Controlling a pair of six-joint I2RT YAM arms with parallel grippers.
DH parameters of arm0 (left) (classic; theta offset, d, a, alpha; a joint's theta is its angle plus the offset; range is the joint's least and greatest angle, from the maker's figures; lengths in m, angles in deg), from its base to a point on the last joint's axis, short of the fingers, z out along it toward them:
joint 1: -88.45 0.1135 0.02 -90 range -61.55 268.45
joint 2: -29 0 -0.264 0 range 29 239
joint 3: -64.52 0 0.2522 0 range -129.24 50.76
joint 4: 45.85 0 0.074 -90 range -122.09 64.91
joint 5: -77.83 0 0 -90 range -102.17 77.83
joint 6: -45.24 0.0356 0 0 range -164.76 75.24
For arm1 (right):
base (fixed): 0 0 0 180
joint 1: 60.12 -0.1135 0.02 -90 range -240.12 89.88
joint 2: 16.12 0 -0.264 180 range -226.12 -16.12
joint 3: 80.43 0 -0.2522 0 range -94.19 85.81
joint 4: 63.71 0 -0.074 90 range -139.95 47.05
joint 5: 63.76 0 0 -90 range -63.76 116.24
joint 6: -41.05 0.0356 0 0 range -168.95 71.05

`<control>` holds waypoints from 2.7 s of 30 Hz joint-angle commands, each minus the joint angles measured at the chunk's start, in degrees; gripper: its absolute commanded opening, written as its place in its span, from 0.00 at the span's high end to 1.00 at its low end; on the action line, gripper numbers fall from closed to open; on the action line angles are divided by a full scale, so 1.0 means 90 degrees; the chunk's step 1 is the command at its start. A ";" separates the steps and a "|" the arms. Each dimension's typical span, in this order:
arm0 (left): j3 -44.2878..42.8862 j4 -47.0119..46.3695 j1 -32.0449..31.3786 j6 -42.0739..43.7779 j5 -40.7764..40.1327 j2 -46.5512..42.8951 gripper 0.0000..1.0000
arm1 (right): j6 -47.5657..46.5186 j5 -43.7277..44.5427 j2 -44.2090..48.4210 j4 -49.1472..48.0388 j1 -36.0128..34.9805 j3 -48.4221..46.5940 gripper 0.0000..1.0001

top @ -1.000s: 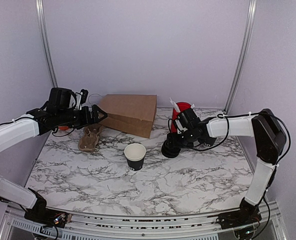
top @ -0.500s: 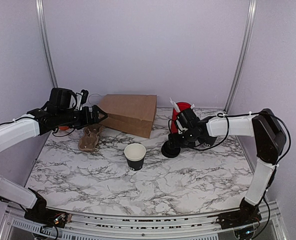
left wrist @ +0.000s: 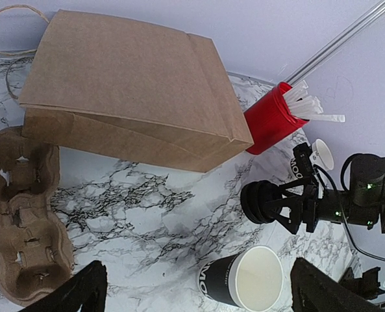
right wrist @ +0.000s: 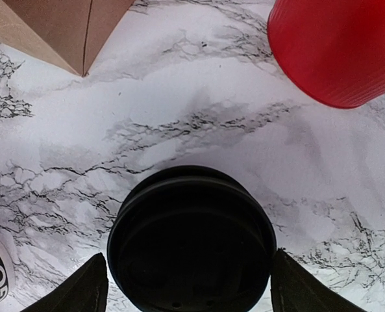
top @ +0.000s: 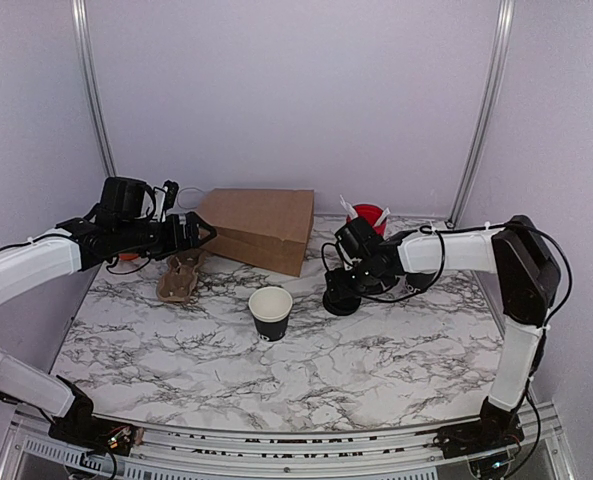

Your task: Pack the takeout coffee

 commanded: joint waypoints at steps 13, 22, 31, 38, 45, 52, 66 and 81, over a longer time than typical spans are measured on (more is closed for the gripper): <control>0.0065 -0.0175 -0.0010 0.0110 0.0052 -0.0043 0.01 | -0.0001 0.0228 -0.0190 0.0165 -0.0019 -0.0233 0.23; 0.0065 -0.0164 -0.0010 0.0100 0.0025 -0.0045 0.01 | -0.0007 0.0305 -0.0020 0.0253 -0.0019 -0.0295 0.30; 0.0008 -0.0165 -0.0006 0.0135 -0.0050 0.0001 0.01 | -0.0027 0.0421 0.0459 0.0469 -0.0021 -0.0315 0.30; -0.0006 -0.0179 -0.0004 0.0130 -0.0056 0.0024 0.01 | -0.0065 0.0256 0.0600 0.0560 -0.0028 -0.0351 0.30; 0.0052 -0.0210 -0.0013 0.0132 -0.0095 -0.0006 0.01 | -0.0144 -0.0031 0.0851 0.0630 -0.0029 -0.0414 0.30; 0.0165 -0.0292 -0.0012 0.0040 -0.0147 -0.0104 0.01 | -0.0530 -0.0009 0.1060 0.1238 -0.0613 -0.1027 0.30; 0.0577 -0.0455 0.0049 -0.0500 -0.0937 -0.0513 0.01 | -0.1083 0.0131 0.0099 0.2814 -0.2142 -0.3176 0.29; 0.0918 -0.0501 0.0145 -0.0670 -0.0884 -0.0621 0.01 | -0.1359 0.0229 -0.1030 0.3448 -0.2379 -0.4402 0.30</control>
